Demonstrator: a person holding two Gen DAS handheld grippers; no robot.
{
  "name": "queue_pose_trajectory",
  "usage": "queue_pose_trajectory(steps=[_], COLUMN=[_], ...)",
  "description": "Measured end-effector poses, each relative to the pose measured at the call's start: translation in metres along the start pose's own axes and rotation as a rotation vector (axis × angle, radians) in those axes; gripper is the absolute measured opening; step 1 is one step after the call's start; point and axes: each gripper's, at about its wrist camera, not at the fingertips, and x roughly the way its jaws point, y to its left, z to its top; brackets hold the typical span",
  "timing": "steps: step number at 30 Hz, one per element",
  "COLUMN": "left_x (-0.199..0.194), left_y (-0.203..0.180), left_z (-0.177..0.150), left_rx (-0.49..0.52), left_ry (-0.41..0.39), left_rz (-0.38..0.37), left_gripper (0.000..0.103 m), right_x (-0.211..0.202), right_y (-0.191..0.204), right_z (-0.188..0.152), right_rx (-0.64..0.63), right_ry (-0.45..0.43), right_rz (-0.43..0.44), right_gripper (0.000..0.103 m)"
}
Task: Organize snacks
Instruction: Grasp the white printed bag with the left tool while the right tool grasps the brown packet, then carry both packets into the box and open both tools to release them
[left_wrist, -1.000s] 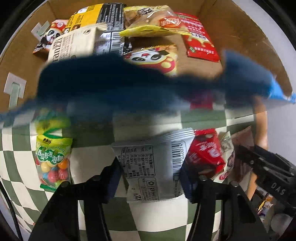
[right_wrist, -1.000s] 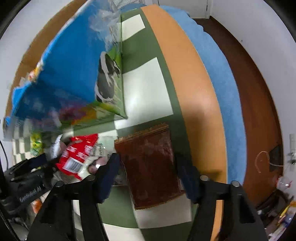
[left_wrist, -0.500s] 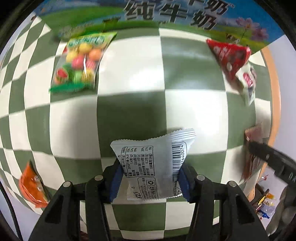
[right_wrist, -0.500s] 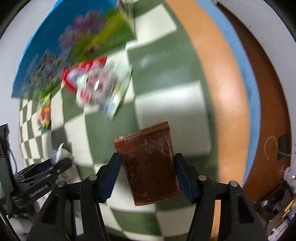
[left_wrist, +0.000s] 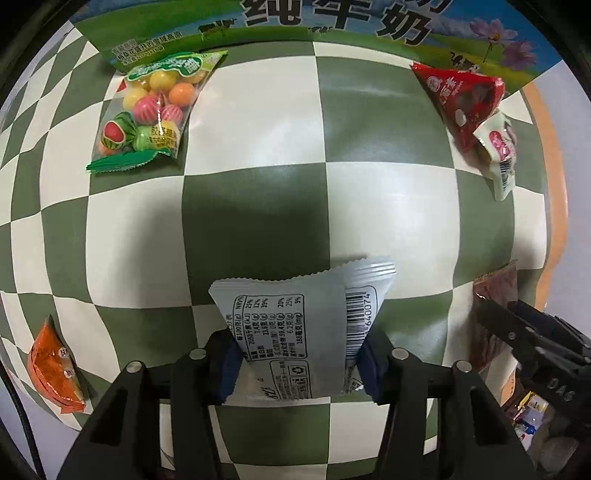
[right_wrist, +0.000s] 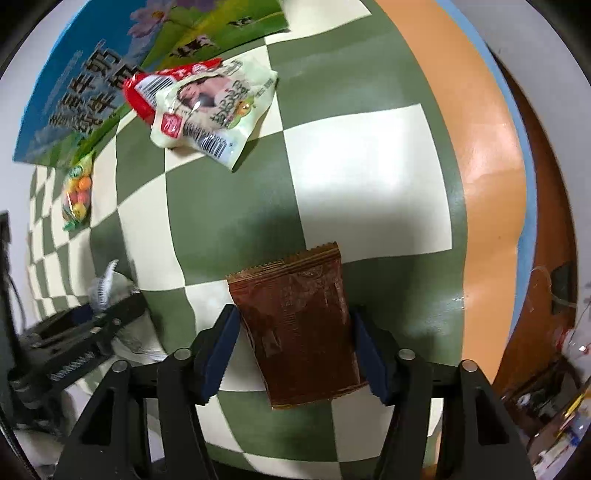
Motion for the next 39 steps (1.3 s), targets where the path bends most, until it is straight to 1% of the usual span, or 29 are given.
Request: queue_pose_trajectory(steps=[2,3,5,9,13,17,19,20,21,22,24,27,28,30,33,35,39], left_x=[-0.005,-0.010,-0.017,-0.039,-0.081,-0.131,-0.162,-0.174,-0.188,-0.201,-0.218,-0.228,-0.225,-0.221,-0.204,-0.191,-0.156], left_y=[0.000,0.000,0.000,0.002,0.007,0.009,0.013,0.019,0.023,0.027,0.032,0.040,0.048,0.055,0.069,0.075,0.090], left_z=[-0.002,-0.003,-0.004,-0.005,-0.005,0.009,0.026,0.041,0.051,0.061,0.084,0.122,0.134,0.155,0.192,0.208,0.237], left_rx=[-0.003,-0.002,-0.003,-0.024,-0.039,-0.038,-0.029,-0.023,-0.016,-0.014,-0.011,-0.008,-0.009,-0.007,-0.024,-0.031,-0.045], left_ry=[-0.002,-0.010,-0.020,-0.052,-0.120,-0.207,-0.262,-0.287,-0.313,-0.339,-0.365,-0.388,-0.387,-0.358,-0.274,-0.228,-0.107], left_rz=[-0.002,-0.002,-0.003,-0.031,-0.082,-0.126,-0.135,-0.132,-0.123,-0.105,-0.072,-0.011,0.003,0.029,0.040,0.047,0.060], left_gripper=[0.048,0.048,0.048,0.047,0.047,0.047,0.047,0.047,0.047,0.047,0.047,0.047,0.047,0.047,0.047,0.047,0.048], right_x=[-0.002,-0.004,-0.011,-0.034,-0.070,-0.115,-0.136,-0.147,-0.158,-0.167,-0.184,-0.194,-0.194,-0.191,-0.186,-0.175,-0.152], right_y=[0.007,0.006,0.006,0.012,0.024,0.040,0.055,0.066,0.066,0.070,0.074,0.085,0.087,0.095,0.099,0.102,0.102], right_z=[-0.001,-0.002,-0.003,0.003,0.014,0.037,0.053,0.064,0.073,0.083,0.104,0.142,0.154,0.179,0.207,0.226,0.247], right_rx=[0.011,0.021,0.045,0.065,0.070,0.054,0.038,0.026,0.017,0.009,-0.003,-0.017,-0.023,-0.031,-0.037,-0.030,-0.020], right_ry=[-0.021,-0.030,-0.045,-0.074,-0.117,-0.184,-0.221,-0.243,-0.260,-0.280,-0.313,-0.338,-0.340,-0.337,-0.320,-0.298,-0.233], right_rz=[-0.001,0.012,0.048,0.121,0.205,0.289,0.323,0.336,0.343,0.345,0.339,0.307,0.291,0.253,0.204,0.174,0.131], right_gripper=[0.061,0.061,0.058,0.058,0.058,0.058,0.058,0.058,0.058,0.058,0.058,0.058,0.058,0.058,0.058,0.058,0.058])
